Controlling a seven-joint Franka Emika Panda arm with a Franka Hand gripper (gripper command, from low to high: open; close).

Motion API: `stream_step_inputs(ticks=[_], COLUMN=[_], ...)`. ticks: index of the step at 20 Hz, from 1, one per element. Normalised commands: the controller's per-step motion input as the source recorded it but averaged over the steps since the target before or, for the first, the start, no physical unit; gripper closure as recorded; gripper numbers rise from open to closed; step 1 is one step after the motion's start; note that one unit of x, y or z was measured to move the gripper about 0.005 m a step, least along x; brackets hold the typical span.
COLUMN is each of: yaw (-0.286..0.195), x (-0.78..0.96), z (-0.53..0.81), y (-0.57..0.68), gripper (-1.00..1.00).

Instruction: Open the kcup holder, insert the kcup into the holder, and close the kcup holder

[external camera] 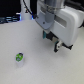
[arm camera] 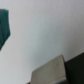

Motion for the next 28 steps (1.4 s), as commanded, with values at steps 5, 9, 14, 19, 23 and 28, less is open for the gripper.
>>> stream_step_inputs(ticks=[5, 9, 14, 19, 23, 28], yaw=[-0.272, -0.282, -0.276, -0.267, -0.26, -0.262], x=[-0.01, -0.03, -0.04, -0.19, -0.24, -0.22], z=[0.1, 0.06, 0.01, -0.03, -0.08, -0.16], y=[-0.5, -0.48, -0.5, -0.5, -0.52, -0.53], gripper=[-1.0, -1.0, -1.0, -1.0, -1.0, -1.0])
